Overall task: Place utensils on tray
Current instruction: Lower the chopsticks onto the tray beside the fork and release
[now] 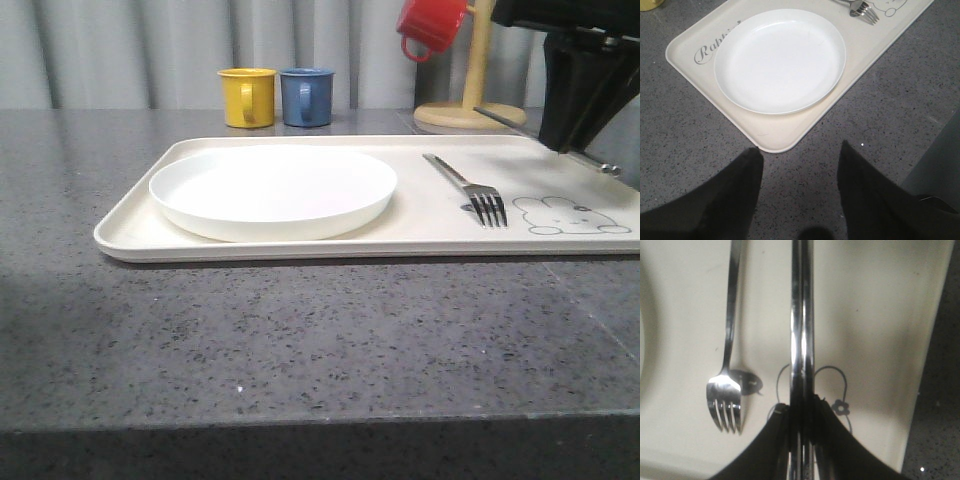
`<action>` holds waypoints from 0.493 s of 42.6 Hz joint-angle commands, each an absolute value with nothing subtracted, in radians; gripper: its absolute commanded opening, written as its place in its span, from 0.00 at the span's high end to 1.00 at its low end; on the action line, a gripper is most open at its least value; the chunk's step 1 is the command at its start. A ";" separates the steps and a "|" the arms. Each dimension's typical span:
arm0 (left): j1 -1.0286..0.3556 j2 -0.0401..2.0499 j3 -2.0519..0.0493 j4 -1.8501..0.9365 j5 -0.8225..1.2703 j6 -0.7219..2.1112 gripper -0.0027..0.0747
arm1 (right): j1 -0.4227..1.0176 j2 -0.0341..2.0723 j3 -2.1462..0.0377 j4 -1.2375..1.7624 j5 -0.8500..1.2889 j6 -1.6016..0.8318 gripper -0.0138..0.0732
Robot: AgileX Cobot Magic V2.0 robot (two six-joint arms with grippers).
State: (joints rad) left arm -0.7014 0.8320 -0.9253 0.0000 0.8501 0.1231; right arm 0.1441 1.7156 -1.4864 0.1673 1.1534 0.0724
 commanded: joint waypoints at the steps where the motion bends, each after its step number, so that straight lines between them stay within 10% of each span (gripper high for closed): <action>1: -0.710 0.829 -0.953 0.000 0.778 0.116 0.52 | 0.143 1.695 -1.519 0.179 1.100 0.149 0.80; 12: -0.710 0.829 -0.953 0.000 0.778 0.116 0.52 | 0.143 1.757 -1.519 0.219 1.092 0.175 0.75; 21: -0.710 0.829 -0.953 0.000 0.778 0.116 0.52 | 0.143 1.760 -1.519 0.211 1.096 0.164 0.50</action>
State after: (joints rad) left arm -0.7014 0.8320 -0.9253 0.0000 0.8501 0.1231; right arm 0.1441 1.8059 -1.4864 0.1985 1.1094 0.1735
